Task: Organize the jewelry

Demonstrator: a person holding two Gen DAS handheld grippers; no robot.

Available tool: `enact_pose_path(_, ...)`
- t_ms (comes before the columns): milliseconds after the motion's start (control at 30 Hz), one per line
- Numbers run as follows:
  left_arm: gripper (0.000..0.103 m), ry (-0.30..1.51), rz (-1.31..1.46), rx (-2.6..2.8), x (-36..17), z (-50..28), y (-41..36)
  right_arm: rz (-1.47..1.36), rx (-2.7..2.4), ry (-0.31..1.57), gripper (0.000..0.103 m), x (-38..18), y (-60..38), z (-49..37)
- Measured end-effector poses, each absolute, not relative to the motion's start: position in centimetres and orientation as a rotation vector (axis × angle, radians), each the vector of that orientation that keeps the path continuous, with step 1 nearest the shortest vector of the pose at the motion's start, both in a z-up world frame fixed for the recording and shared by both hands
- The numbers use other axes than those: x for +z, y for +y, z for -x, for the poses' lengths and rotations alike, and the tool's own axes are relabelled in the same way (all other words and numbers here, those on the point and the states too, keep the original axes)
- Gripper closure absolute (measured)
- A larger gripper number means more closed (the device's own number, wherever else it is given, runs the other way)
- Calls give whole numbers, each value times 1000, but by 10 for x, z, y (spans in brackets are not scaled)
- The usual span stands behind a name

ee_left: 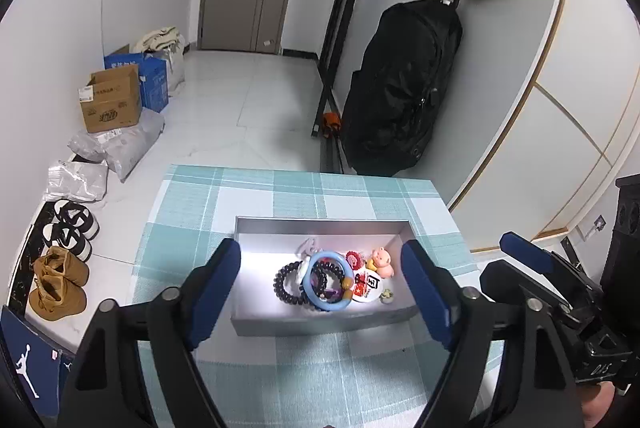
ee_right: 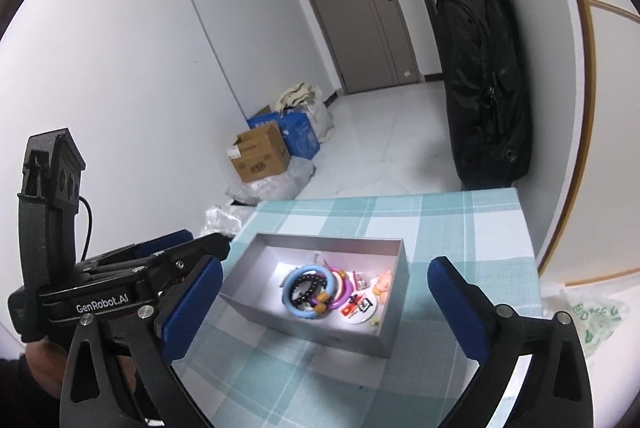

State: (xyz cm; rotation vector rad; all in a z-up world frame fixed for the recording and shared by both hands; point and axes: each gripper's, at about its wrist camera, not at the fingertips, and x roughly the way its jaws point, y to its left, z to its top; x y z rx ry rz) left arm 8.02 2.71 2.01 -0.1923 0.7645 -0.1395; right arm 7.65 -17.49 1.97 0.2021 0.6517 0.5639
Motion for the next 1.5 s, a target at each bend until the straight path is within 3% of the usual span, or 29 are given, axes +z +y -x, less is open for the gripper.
enact_pose_path(500,22,711,141,-89,22,-41,21,-114,551,599,0,22,-174,-29)
enact_pose_path(1500,22,704,119,-90,22,-30,20,-119,528,629,0,16,-178,-26)
